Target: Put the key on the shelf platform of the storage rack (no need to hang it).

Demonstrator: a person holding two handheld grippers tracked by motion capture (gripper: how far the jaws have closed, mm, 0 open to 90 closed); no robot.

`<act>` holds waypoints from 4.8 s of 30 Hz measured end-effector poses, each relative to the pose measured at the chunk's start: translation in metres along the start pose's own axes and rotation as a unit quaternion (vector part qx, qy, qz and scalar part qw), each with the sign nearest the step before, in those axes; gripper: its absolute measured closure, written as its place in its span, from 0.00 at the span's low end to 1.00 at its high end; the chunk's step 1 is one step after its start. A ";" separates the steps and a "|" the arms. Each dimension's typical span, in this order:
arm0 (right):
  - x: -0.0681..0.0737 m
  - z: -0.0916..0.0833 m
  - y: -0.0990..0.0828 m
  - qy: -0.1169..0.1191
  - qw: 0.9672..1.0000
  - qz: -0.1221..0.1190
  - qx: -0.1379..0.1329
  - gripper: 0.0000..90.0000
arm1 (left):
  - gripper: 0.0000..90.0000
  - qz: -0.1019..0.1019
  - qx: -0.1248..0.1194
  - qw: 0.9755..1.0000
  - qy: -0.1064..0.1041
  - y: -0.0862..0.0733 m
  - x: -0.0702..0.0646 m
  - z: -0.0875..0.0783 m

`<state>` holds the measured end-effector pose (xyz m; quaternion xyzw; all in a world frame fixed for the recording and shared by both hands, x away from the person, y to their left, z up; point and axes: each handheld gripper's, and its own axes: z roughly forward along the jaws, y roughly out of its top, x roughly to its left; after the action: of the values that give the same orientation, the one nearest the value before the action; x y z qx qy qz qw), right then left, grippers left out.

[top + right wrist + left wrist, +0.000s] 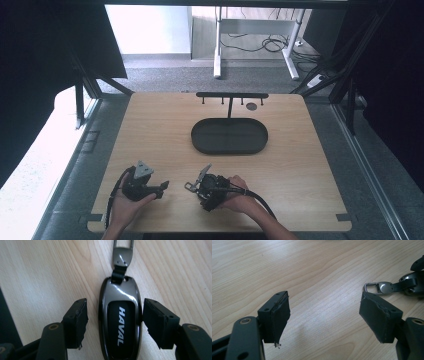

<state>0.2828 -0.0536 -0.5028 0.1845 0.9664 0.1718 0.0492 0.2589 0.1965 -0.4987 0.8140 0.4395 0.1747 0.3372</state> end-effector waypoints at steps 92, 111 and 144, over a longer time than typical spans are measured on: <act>-0.036 -0.070 0.017 0.020 0.999 0.019 -0.036 0.54 | 0.28 -0.006 -0.008 1.000 0.006 0.000 -0.001 0.000; -0.054 -0.086 0.015 -0.001 0.998 0.038 -0.044 0.54 | 0.28 -0.002 -0.006 1.000 0.006 0.000 -0.001 0.001; -0.086 -0.102 0.012 -0.026 0.996 0.069 -0.058 0.54 | 0.28 -0.002 -0.005 1.000 0.003 0.001 -0.002 0.001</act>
<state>0.3504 -0.1079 -0.4004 0.2524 0.9380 0.2262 0.0727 0.2585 0.1938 -0.4991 0.8111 0.4412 0.1782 0.3402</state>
